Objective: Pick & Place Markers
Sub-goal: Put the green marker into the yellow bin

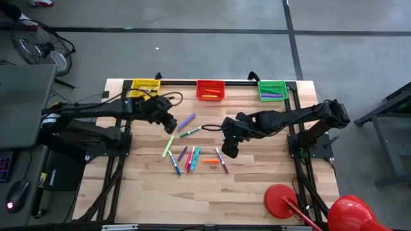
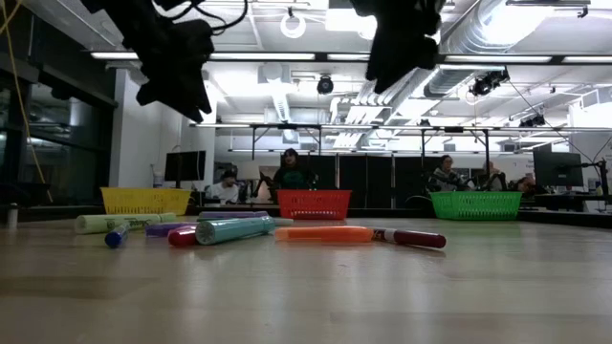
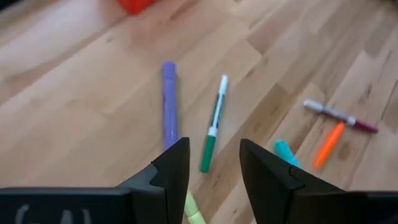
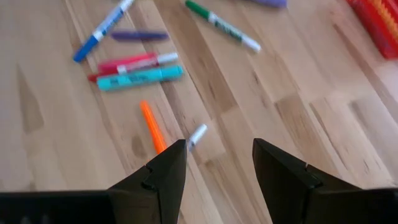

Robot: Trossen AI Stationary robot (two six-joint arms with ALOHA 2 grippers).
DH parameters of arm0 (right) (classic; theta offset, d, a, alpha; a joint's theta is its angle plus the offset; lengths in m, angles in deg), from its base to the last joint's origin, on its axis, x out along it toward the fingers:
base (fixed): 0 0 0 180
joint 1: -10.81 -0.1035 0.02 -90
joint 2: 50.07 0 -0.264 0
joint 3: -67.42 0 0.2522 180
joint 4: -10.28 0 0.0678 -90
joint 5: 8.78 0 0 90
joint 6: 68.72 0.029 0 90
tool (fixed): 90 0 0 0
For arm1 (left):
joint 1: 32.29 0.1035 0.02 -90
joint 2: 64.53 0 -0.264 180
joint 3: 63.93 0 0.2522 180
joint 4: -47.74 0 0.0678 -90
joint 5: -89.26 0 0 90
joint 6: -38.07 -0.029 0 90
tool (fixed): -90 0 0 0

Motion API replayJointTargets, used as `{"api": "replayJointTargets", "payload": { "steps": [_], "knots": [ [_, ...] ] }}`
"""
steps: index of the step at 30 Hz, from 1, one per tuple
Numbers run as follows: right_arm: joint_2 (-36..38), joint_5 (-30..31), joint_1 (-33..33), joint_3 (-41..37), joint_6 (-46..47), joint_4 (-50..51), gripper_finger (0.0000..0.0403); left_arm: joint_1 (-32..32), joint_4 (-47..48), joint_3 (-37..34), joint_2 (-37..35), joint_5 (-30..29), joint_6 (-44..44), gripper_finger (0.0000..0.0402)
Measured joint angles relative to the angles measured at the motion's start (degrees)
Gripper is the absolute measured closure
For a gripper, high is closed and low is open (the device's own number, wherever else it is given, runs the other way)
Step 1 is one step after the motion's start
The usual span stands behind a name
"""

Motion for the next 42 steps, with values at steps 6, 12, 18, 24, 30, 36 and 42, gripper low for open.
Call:
{"api": "replayJointTargets", "payload": {
  "steps": [6, 12, 18, 24, 30, 36, 42],
  "knots": [
    [0.0, 4.8, -2.3, 0.0, 1.0, 4.1, 0.0230, -2.3, -2.7, -0.1, 7.6, 2.1, -0.9, 0.0263],
    [0.0, 10.5, -6.5, 0.0, 2.2, 4.9, 0.0230, -2.2, -6.9, 0.6, 15.2, 6.2, -2.8, 0.0263],
    [1.7, 12.1, -8.5, -4.4, 7.7, 2.8, 0.0230, -2.2, -5.4, 5.0, 22.2, 6.5, -10.3, 0.0263],
    [7.3, 11.1, -10.0, -14.3, 14.1, -8.8, 0.0230, -2.7, -1.4, 10.6, 27.7, 4.4, -18.2, 0.0263],
    [12.2, 11.3, -11.8, -21.2, 16.7, -17.0, 0.0230, -4.0, 3.9, 16.4, 31.8, -0.9, -18.9, 0.0263],
    [15.7, 11.2, -13.2, -26.0, 16.2, -24.1, 0.0230, -4.7, 6.9, 22.6, 37.2, -1.5, -18.8, 0.0263],
    [17.3, 11.2, -13.9, -28.2, 14.8, -27.5, 0.0230, -4.7, 12.8, 28.6, 44.0, -3.0, -18.8, 0.0263]
  ]
}}
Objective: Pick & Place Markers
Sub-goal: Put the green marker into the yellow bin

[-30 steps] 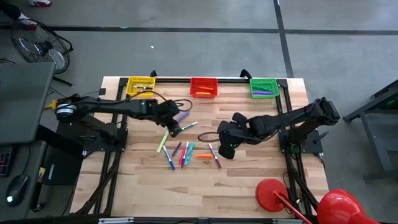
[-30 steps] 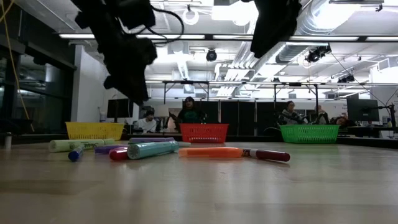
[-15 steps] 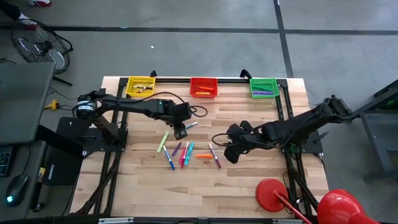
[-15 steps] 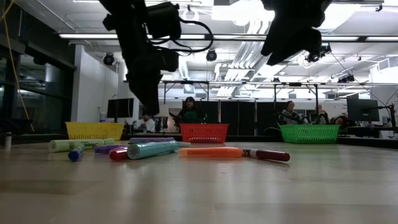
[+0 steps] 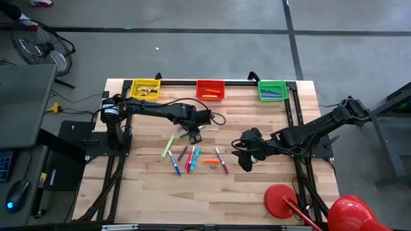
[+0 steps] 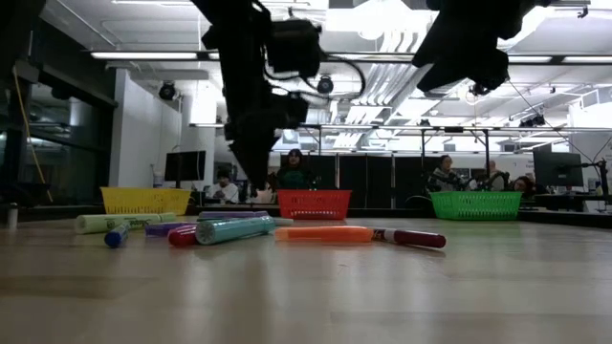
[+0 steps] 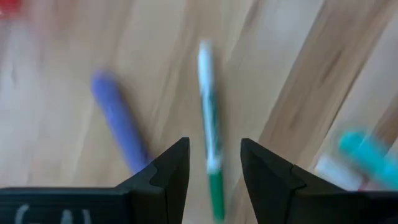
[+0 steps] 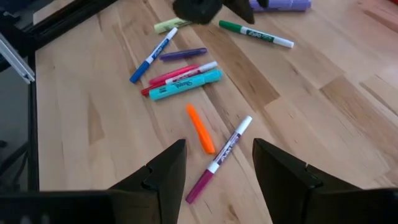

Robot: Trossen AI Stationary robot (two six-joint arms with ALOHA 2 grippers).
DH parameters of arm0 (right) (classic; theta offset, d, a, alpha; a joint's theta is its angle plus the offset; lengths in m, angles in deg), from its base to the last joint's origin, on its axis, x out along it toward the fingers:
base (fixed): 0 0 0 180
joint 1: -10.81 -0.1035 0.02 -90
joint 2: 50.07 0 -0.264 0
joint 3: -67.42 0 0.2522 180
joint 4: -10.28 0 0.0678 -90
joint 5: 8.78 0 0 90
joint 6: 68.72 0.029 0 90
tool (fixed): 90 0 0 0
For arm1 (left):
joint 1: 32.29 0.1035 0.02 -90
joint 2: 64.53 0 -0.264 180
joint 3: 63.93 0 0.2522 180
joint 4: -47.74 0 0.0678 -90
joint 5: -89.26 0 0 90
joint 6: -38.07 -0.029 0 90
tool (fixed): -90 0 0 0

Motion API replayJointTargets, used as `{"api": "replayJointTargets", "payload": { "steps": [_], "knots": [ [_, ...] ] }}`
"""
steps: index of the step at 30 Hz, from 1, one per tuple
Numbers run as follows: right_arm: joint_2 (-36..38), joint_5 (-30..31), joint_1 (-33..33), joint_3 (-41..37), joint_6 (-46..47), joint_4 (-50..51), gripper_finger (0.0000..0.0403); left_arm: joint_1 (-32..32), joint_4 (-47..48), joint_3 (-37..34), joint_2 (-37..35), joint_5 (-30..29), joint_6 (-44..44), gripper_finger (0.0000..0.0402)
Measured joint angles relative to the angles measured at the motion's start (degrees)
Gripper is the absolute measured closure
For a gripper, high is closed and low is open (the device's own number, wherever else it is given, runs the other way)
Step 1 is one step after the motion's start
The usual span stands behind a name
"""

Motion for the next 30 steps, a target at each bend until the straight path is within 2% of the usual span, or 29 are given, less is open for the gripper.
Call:
{"api": "replayJointTargets", "payload": {
  "steps": [5, 8, 10, 12, 14, 23, 30],
  "knots": [
    [0.0, -0.4, 0.0, 0.0, 0.2, -0.5, 0.0230, 0.0, 4.8, 3.5, 5.1, -0.2, 0.2, 0.0263],
    [0.0, -0.8, 0.0, 0.0, 0.2, -1.0, 0.0230, 0.0, 4.0, 4.3, 7.4, 0.0, 1.4, 0.0263],
    [0.0, -1.2, 0.0, 0.0, 0.3, -1.6, 0.0230, 0.0, 5.9, 4.1, 7.3, 0.1, 1.5, 0.0263],
    [0.0, -1.6, 0.0, 0.0, 0.3, -1.6, 0.0230, 0.0, 3.6, 4.5, 8.6, -0.3, 2.0, 0.0263],
    [0.0, -1.6, 0.0, 0.0, 0.5, -1.9, 0.0230, 0.0, 6.8, 4.0, 8.9, -1.0, 2.7, 0.0263],
    [0.0, -2.0, 0.0, 0.0, 1.5, -1.8, 0.0230, 0.0, 5.7, 4.1, 8.7, -3.1, 3.0, 0.0263],
    [0.0, -2.0, 0.0, 0.0, 2.3, -2.0, 0.0230, 0.0, 5.1, 4.2, 10.3, -2.5, 2.9, 0.0263]
  ]
}}
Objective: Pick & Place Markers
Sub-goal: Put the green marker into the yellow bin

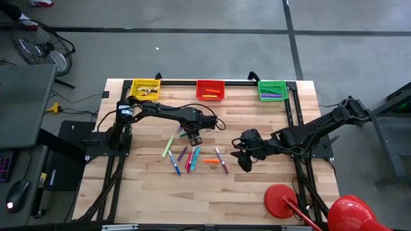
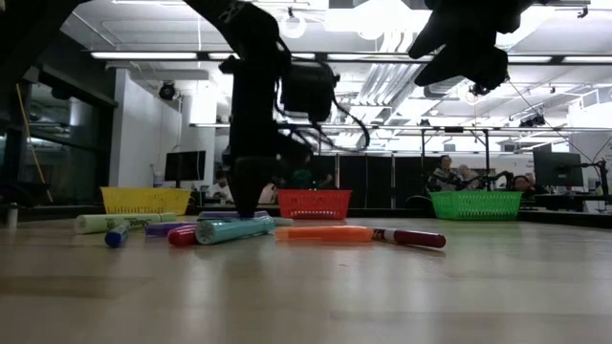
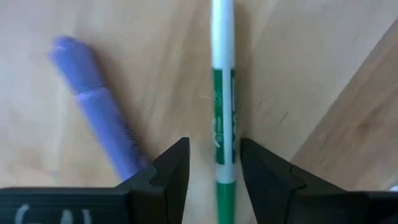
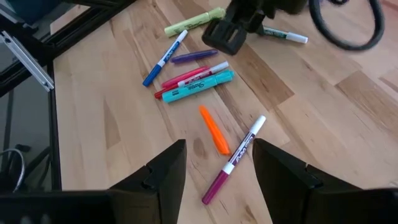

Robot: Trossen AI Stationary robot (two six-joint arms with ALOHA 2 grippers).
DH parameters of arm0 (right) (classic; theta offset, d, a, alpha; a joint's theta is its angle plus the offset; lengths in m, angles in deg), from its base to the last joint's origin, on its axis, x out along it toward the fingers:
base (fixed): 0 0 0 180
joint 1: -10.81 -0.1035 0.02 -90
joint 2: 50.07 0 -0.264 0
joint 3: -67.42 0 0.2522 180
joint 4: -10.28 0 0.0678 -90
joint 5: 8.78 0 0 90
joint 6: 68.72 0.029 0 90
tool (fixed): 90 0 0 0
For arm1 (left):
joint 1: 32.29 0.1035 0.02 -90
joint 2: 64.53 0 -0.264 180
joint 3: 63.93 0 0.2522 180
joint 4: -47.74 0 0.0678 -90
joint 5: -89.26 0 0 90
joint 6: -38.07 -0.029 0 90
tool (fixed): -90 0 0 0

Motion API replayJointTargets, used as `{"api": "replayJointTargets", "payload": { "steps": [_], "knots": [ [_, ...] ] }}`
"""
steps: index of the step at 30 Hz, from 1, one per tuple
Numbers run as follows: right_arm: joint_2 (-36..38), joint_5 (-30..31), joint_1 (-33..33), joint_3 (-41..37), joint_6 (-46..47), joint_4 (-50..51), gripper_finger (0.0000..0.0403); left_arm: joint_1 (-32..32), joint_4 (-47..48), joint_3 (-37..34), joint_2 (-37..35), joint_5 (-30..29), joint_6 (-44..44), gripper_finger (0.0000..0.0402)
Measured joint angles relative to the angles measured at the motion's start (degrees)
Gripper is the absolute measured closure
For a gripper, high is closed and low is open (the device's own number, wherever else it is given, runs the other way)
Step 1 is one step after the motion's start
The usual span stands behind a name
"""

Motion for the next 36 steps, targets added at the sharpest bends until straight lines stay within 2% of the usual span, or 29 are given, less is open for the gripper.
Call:
{"api": "replayJointTargets", "payload": {
  "steps": [3, 15, 18, 26, 36],
  "knots": [
    [0.0, 0.0, 0.0, 0.0, 0.4, -0.1, 0.0230, 0.0, 0.8, 0.1, 0.4, 2.6, -0.4, 0.0263],
    [0.0, -0.2, 0.0, 0.0, 0.9, -0.2, 0.0230, 0.0, 0.1, 0.1, 1.0, 5.2, -1.5, 0.0266],
    [0.0, -0.2, 0.0, 0.0, 0.9, -0.2, 0.0230, 0.1, 0.0, 0.0, 1.0, 7.0, -1.5, 0.0287],
    [0.0, -0.2, 0.0, 0.0, 0.9, -0.2, 0.0230, 0.0, -0.3, 0.0, 1.0, 7.8, -1.5, 0.0374],
    [0.0, -0.2, 0.0, 0.0, 0.9, -0.2, 0.0230, 0.0, -0.3, 0.0, 1.1, 8.0, -2.8, 0.0365]
  ]
}}
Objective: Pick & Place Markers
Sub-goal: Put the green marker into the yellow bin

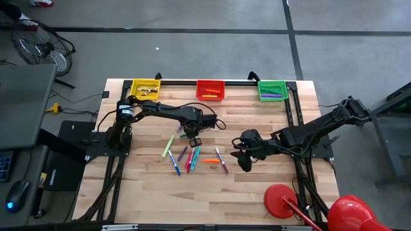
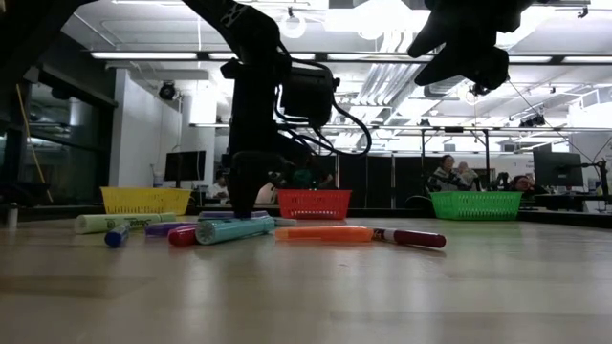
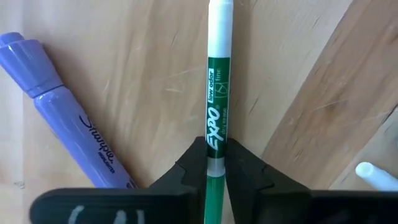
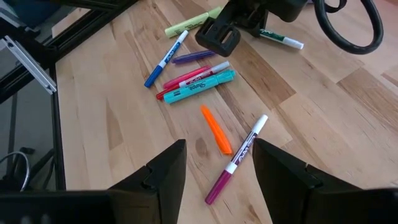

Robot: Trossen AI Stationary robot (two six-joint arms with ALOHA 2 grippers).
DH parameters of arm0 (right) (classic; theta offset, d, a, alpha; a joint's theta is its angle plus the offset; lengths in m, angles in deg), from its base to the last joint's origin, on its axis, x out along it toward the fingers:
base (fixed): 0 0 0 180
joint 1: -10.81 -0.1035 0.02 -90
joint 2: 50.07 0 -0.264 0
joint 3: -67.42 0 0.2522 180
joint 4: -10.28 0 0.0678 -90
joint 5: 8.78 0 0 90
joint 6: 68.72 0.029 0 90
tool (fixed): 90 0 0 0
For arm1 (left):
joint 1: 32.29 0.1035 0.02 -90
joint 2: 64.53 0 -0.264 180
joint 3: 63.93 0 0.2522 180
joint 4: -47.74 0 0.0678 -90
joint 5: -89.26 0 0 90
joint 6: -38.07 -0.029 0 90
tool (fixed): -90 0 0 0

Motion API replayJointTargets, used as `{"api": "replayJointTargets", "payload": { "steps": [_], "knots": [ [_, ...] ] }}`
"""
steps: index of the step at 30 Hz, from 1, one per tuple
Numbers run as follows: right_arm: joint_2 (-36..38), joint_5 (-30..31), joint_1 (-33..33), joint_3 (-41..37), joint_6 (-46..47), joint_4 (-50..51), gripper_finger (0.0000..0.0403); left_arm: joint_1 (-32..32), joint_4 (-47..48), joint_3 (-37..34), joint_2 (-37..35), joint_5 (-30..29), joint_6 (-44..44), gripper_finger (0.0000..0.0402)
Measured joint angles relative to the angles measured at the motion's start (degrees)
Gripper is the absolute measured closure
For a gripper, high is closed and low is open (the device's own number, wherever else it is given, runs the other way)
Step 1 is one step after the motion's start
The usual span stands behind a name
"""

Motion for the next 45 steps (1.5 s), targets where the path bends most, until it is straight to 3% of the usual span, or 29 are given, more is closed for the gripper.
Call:
{"api": "replayJointTargets", "payload": {
  "steps": [16, 26, 36, 45],
  "knots": [
    [0.0, 0.6, 0.0, 0.0, -0.4, 0.0, 0.0230, 0.4, 0.0, 0.0, -0.1, 0.7, -0.6, 0.0378],
    [0.0, 0.9, 0.0, 0.0, -0.7, 0.3, 0.0230, 1.4, 0.1, 3.5, -0.7, 6.3, -0.8, 0.0379],
    [0.0, 1.6, 0.0, 0.0, -0.8, 0.4, 0.0230, 1.7, -0.5, 4.0, -4.9, 5.6, -1.7, 0.0379],
    [0.0, 1.6, 0.0, 0.0, -0.5, 0.4, 0.0230, 5.5, 3.7, 3.9, -11.2, 3.6, -4.3, 0.0379]
  ]
}}
